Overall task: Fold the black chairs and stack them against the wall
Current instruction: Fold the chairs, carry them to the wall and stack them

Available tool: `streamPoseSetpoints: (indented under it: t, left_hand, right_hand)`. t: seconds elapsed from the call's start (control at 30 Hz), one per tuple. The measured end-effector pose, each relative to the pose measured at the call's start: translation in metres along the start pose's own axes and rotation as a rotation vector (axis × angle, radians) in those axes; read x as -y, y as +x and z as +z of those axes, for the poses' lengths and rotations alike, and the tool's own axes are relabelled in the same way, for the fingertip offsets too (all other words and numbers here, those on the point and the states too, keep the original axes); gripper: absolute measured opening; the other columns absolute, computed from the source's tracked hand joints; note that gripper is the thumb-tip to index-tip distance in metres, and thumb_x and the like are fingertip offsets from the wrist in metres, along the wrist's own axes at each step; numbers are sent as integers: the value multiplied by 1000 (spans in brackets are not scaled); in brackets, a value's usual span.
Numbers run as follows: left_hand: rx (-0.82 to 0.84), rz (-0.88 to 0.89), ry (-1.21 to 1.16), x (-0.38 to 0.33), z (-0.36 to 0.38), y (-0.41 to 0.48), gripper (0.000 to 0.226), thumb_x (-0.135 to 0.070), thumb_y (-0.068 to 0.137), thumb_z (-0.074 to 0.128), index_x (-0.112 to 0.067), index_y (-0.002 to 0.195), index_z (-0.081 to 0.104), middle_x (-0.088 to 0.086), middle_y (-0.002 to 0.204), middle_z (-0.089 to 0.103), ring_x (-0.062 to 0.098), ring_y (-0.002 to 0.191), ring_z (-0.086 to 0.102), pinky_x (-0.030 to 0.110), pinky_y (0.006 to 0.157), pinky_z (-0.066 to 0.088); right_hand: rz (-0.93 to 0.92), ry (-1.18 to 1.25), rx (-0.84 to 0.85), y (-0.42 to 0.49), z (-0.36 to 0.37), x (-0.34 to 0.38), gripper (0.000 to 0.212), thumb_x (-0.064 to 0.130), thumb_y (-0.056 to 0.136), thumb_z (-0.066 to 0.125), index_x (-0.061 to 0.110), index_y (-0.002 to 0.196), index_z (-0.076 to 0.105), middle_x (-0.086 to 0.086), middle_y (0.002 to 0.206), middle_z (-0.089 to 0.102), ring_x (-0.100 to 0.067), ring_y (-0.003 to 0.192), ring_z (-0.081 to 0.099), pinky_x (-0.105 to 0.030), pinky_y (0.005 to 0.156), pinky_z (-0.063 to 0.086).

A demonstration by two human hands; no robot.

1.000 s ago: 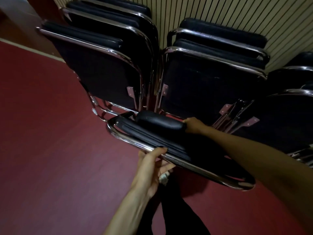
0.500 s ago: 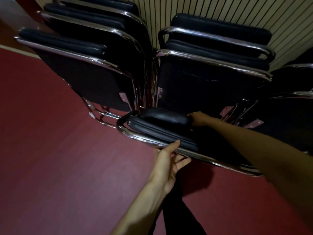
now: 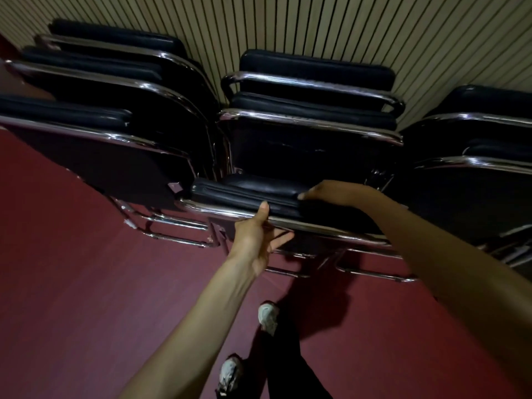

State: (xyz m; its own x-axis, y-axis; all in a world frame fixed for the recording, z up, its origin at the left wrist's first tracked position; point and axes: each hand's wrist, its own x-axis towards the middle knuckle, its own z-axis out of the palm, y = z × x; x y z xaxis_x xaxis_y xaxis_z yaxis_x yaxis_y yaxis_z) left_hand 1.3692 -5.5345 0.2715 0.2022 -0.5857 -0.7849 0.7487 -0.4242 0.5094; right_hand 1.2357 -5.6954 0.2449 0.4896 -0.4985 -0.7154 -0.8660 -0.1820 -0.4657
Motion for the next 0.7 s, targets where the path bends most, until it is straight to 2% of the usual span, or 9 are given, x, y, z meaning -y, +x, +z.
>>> streamPoseSetpoints:
  t: [0.1, 0.2, 0.27, 0.33, 0.43, 0.5, 0.63, 0.7]
  left_hand:
    - [19, -19, 25, -13, 15, 14, 38, -23, 101, 49, 4, 127, 53, 20, 108, 67, 32, 80, 69, 34, 54, 59]
    - [11, -19, 36, -33, 34, 30, 28, -22, 103, 44, 0, 117, 54, 17, 93, 64, 30, 75, 64, 39, 57, 60]
    - [9, -31, 47, -46, 47, 38, 21, -22, 104, 42, -5, 104, 55, 14, 87, 60, 31, 84, 62, 46, 70, 56]
    - [-7, -48, 58, -55, 57, 44, 24, -20, 104, 41, -6, 89, 52, 14, 83, 58, 36, 98, 57, 51, 82, 47]
    - [-14, -66, 60, -64, 67, 54, 26, -18, 105, 39, -5, 85, 49, 16, 84, 55, 41, 117, 54, 54, 85, 45]
    - [-8, -80, 66, -71, 74, 61, 27, -16, 105, 38, -4, 83, 48, 18, 88, 54, 42, 123, 51, 56, 88, 44]
    - [9, -104, 90, -85, 84, 74, 30, -12, 105, 31, -3, 82, 48, 20, 118, 50, 40, 128, 47, 56, 98, 40]
    - [24, -104, 120, -88, 86, 78, 32, -12, 106, 29, -3, 81, 47, 21, 125, 49, 39, 128, 46, 56, 100, 39]
  right_hand:
    - [47, 23, -155, -27, -17, -5, 65, 61, 93, 38, 7, 113, 68, -12, 117, 63, -25, 107, 58, -25, 88, 39]
    - [7, -132, -252, -47, -25, -8, 77, 79, 80, 30, 22, 120, 63, -6, 120, 63, -25, 108, 58, -33, 89, 43]
    - [-57, -184, -321, -51, -29, -13, 75, 83, 72, 43, 29, 120, 57, 1, 120, 62, -21, 107, 58, -37, 91, 46]
    - [-110, -245, -349, -45, -32, -18, 80, 75, 65, 64, 27, 127, 51, 1, 126, 59, -20, 112, 56, -37, 96, 44]
    - [-113, -292, -401, -30, -37, -23, 86, 68, 62, 73, 23, 131, 48, -3, 128, 57, -23, 116, 53, -39, 98, 42]
    - [-108, -301, -454, -21, -42, -27, 89, 71, 64, 69, 22, 134, 46, -4, 132, 54, -25, 121, 49, -42, 102, 38]
    - [-114, -246, -496, -10, -48, -34, 91, 72, 62, 69, 22, 135, 47, -4, 137, 49, -25, 128, 42, -42, 107, 33]
    - [-126, -241, -500, -6, -51, -36, 89, 71, 62, 68, 24, 135, 48, -3, 139, 47, -24, 131, 39, -41, 109, 30]
